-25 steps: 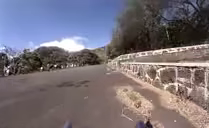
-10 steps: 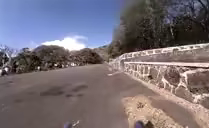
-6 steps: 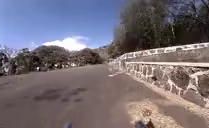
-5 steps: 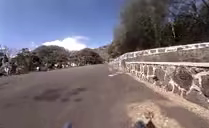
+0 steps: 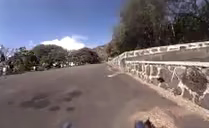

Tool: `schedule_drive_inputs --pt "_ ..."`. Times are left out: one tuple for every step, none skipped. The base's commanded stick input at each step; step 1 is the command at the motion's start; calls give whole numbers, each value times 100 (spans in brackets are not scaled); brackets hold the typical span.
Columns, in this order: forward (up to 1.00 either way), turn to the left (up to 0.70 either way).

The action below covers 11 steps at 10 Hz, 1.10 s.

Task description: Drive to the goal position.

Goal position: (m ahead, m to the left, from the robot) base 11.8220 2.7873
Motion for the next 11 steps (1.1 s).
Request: schedule_drive_inputs --pt "50 -33" --pt "50 -13" --pt "50 0" --pt "50 0" --pt "50 0" --pt "50 0" --pt "50 0" --pt "50 -5" --pt "50 -25" --pt "50 -45" --pt "50 -35"
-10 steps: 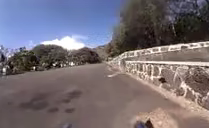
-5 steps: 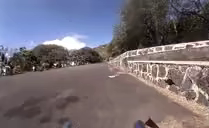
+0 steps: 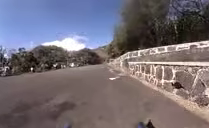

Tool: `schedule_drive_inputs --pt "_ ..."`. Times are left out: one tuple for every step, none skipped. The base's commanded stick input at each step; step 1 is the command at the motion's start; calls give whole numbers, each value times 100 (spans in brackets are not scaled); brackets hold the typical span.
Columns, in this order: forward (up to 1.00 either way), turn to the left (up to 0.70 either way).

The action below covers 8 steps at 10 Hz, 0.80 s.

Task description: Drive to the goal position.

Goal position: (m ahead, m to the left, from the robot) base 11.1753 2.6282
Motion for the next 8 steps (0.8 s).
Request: schedule_drive_inputs --pt "50 -14" --pt "50 0" --pt "50 0" --pt "50 0" --pt "50 -50" --pt "50 -50" --pt "50 -39" --pt "50 -18"
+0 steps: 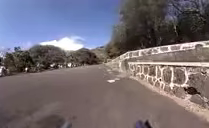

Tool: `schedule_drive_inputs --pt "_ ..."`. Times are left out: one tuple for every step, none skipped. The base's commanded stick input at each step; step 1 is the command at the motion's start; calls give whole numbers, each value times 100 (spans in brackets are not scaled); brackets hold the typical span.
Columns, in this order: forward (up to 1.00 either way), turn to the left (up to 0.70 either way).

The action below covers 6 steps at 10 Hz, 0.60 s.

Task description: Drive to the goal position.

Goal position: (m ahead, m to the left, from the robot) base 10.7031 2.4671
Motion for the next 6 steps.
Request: schedule_drive_inputs --pt "50 0" --pt "50 0" --pt "50 0" --pt "50 0" --pt "50 0" --pt "50 0"
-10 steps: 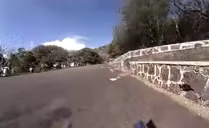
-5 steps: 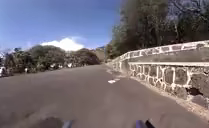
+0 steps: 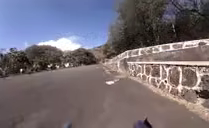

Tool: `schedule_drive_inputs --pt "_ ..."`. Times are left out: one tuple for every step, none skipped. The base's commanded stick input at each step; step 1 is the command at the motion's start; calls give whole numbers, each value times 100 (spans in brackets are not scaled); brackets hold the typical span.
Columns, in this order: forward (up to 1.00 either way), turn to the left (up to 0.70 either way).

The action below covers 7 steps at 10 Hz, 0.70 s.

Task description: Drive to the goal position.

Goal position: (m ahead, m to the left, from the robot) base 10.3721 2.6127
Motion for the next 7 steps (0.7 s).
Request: schedule_drive_inputs --pt "50 0" --pt "50 0" --pt "50 0" --pt "50 0" --pt "50 0" --pt "50 0" --pt "50 0"
